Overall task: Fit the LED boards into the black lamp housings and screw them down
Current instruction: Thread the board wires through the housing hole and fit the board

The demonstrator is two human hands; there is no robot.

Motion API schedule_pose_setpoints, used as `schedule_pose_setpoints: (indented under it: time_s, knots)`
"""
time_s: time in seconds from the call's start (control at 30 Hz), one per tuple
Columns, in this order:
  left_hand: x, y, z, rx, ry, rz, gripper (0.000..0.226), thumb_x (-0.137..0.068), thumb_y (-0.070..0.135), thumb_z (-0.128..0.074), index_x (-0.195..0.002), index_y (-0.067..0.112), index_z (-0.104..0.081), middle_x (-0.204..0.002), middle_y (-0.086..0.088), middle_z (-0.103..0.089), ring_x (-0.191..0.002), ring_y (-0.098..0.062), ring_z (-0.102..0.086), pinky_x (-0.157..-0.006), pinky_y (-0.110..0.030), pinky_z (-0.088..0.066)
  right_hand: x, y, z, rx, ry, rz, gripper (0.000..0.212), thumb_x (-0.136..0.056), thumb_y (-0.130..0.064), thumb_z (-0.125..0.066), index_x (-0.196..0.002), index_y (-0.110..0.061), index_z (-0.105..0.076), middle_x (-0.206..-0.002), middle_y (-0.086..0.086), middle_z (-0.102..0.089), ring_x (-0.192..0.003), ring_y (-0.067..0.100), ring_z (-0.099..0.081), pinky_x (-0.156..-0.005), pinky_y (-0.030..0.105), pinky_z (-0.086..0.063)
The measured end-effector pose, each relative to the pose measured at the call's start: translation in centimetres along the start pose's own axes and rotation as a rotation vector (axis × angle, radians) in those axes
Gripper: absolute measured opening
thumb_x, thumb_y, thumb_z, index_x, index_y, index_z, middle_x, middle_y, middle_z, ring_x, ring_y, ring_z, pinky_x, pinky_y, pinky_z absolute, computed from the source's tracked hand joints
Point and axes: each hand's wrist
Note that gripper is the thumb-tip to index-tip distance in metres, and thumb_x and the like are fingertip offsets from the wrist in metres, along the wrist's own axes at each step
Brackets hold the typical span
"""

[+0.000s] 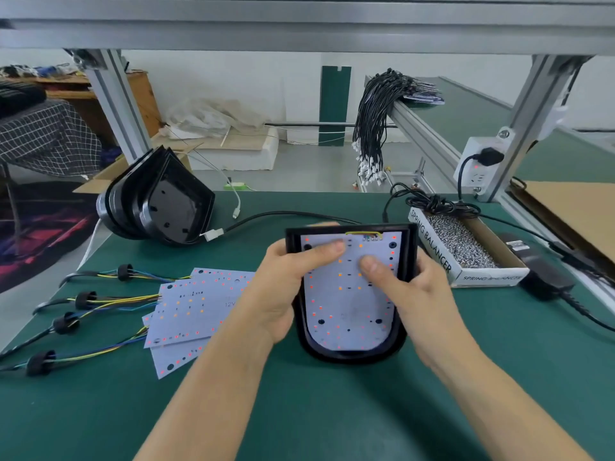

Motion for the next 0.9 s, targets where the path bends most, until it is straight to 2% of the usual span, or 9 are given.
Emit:
schedule_pose_setpoints:
  time_s: [0.13, 0.23, 0.3, 0.37, 0.5, 0.63, 0.77, 0.87, 0.9]
  knots:
    - [0.5, 0.3, 0.9, -0.165, -0.120, -0.183, 0.026, -0.065, 0.012, -0.080, -0.086, 0.027, -0.078, -0.094, 0.004, -0.075, -0.092, -0.011, -0.069, -0.085, -0.024, -0.055, -0.3, -1.6, 3.1, -0.257, -0.391, -0.254, 0.046, -0.061, -0.035, -0.081, -0.103, -0.018, -0.076, -0.107, 0.003, -0.073, -0.101, 0.017, -0.068, -0.086, 0.028, -0.054]
    - [0.8, 0.4, 1.3, -0.278, -0.256, -0.246, 0.027, -0.069, 0.017, -0.077, -0.095, 0.025, -0.075, -0.102, -0.004, -0.072, -0.100, -0.014, -0.064, -0.089, -0.025, -0.051, -1.7, -2.8, 3.5, -0.294, -0.383, -0.547, 0.070, -0.069, -0.068, -0.058, -0.105, -0.010, -0.075, -0.115, 0.013, -0.069, -0.105, 0.024, -0.065, -0.098, 0.036, -0.045]
    - [0.9, 0.6, 1.3, -0.304, -0.297, -0.252, 0.029, -0.068, 0.023, -0.077, -0.097, 0.023, -0.074, -0.101, 0.000, -0.071, -0.100, -0.014, -0.063, -0.088, -0.022, -0.048, -2.6, -3.0, 2.7, -0.105, -0.378, -0.670, 0.075, -0.071, -0.072, -0.049, -0.099, -0.007, -0.076, -0.111, 0.015, -0.070, -0.100, 0.025, -0.066, -0.095, 0.034, -0.048]
    - [0.8, 0.7, 1.4, -0.312, -0.301, -0.250, 0.028, -0.070, 0.021, -0.078, -0.098, 0.020, -0.073, -0.101, 0.003, -0.071, -0.100, -0.013, -0.063, -0.086, -0.019, -0.047, -3.2, -3.4, 1.5, -0.033, -0.366, -0.724, 0.065, -0.067, -0.065, -0.059, -0.096, -0.009, -0.075, -0.105, 0.012, -0.072, -0.092, 0.023, -0.068, -0.089, 0.031, -0.052]
    - [0.7, 0.7, 1.4, -0.306, -0.332, -0.256, 0.028, -0.070, 0.019, -0.078, -0.099, 0.021, -0.074, -0.101, 0.004, -0.071, -0.101, -0.013, -0.064, -0.086, -0.020, -0.046, -3.9, -4.0, -0.3, -0.235, -0.247, -0.687, 0.039, -0.079, -0.049, -0.057, -0.072, -0.013, -0.071, -0.068, 0.003, -0.068, -0.064, 0.017, -0.063, -0.066, 0.025, -0.051]
    - [0.9, 0.6, 0.8, -0.313, -0.435, -0.299, 0.025, -0.075, 0.020, -0.071, -0.100, 0.021, -0.073, -0.095, 0.009, -0.070, -0.093, -0.010, -0.064, -0.083, -0.016, -0.045, -5.1, -3.3, -0.9, 0.183, -0.058, -0.430, 0.043, -0.096, -0.045, -0.048, -0.088, -0.008, -0.068, -0.040, -0.008, -0.049, -0.035, 0.006, -0.042, -0.039, 0.009, -0.034]
    - [0.6, 0.8, 0.8, -0.271, -0.396, -0.285, 0.023, -0.072, 0.018, -0.073, -0.095, 0.022, -0.075, -0.094, 0.008, -0.071, -0.093, -0.009, -0.064, -0.082, -0.015, -0.046, -5.4, -2.8, -1.0, 0.185, 0.058, -0.344, 0.041, -0.095, -0.040, -0.054, -0.071, -0.006, -0.058, -0.040, -0.008, -0.054, -0.033, 0.005, -0.044, -0.039, 0.008, -0.034]
    - [0.2, 0.6, 1.5, -0.249, -0.311, -0.234, 0.022, -0.070, 0.016, -0.073, -0.090, 0.025, -0.076, -0.102, 0.009, -0.068, -0.102, -0.008, -0.062, -0.086, -0.017, -0.044, -5.3, -2.4, -0.7, -0.022, 0.047, -0.388, 0.038, -0.095, -0.043, -0.051, -0.091, -0.011, -0.069, -0.065, 0.000, -0.060, -0.058, 0.013, -0.051, -0.062, 0.020, -0.043]
    - [0.0, 0.5, 1.7, -0.241, -0.284, -0.228, 0.021, -0.070, 0.016, -0.071, -0.088, 0.025, -0.077, -0.109, 0.011, -0.066, -0.109, -0.006, -0.059, -0.091, -0.019, -0.043, -5.4, -2.1, -0.3, -0.071, 0.032, -0.386, 0.036, -0.095, -0.041, -0.050, -0.092, -0.012, -0.070, -0.065, -0.001, -0.056, -0.058, 0.012, -0.048, -0.062, 0.021, -0.041]
Point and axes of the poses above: each hand's wrist, its own x-axis away from the middle knuckle, its own z-axis out of the back of the hand, y = z × x
